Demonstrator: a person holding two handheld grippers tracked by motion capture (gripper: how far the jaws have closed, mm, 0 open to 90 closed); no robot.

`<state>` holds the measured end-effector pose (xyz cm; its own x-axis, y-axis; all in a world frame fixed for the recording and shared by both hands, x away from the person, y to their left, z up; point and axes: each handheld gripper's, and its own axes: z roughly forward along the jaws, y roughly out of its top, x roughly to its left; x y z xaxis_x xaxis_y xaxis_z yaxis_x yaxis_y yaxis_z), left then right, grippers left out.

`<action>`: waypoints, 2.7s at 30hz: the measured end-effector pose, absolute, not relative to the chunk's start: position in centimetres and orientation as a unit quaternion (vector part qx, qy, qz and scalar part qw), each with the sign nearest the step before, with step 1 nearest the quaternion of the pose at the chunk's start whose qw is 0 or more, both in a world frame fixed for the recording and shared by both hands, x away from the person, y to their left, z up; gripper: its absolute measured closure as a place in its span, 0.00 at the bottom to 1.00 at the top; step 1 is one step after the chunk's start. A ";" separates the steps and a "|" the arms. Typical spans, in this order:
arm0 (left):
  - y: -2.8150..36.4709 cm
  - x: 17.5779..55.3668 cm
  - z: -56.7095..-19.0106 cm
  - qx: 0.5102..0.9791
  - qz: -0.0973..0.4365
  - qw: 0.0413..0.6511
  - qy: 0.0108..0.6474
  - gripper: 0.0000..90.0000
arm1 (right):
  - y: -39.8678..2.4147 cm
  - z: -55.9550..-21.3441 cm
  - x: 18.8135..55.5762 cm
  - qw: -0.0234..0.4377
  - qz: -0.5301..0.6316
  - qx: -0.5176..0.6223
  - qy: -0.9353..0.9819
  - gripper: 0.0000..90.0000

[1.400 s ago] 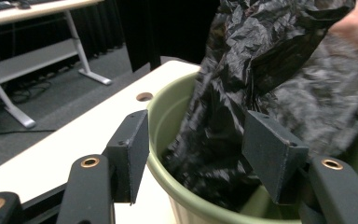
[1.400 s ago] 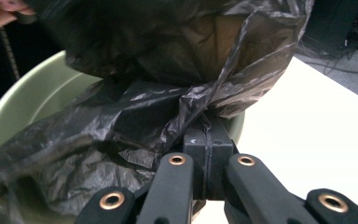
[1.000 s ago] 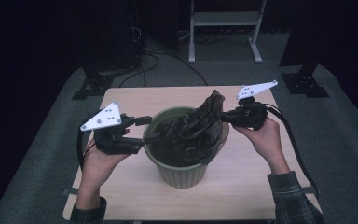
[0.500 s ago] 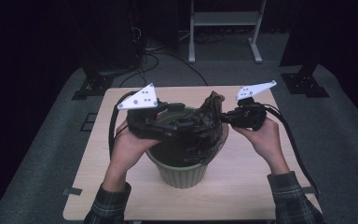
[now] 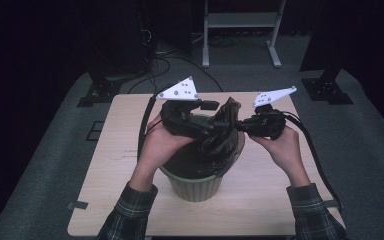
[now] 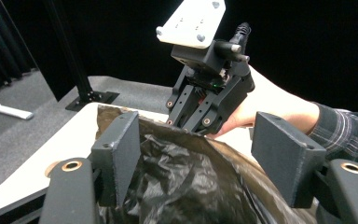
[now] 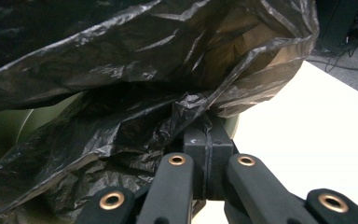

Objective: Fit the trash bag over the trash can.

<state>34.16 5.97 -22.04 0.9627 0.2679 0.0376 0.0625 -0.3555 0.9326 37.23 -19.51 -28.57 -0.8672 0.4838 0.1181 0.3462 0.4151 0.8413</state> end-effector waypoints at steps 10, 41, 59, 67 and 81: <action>5.4 35.0 -23.7 0.852 0.114 0.495 0.123 0.86 | -19.6 -28.5 36.9 0.076 0.484 0.241 0.838 0.92; 14.2 36.9 -26.1 0.828 0.147 0.493 0.223 1.00 | -20.4 -26.8 35.2 0.077 0.509 0.229 0.826 1.00; 20.7 34.2 -24.9 0.790 0.194 0.523 0.256 0.53 | -18.4 -25.3 34.2 0.084 0.515 0.188 0.832 1.00; 15.1 35.7 -22.6 0.816 0.183 0.516 0.188 0.45 | -17.4 -25.6 34.6 0.075 0.510 0.181 0.837 1.00; 8.3 38.2 -23.1 0.846 0.136 0.495 0.144 0.48 | -17.0 -25.9 34.7 0.069 0.508 0.175 0.841 1.00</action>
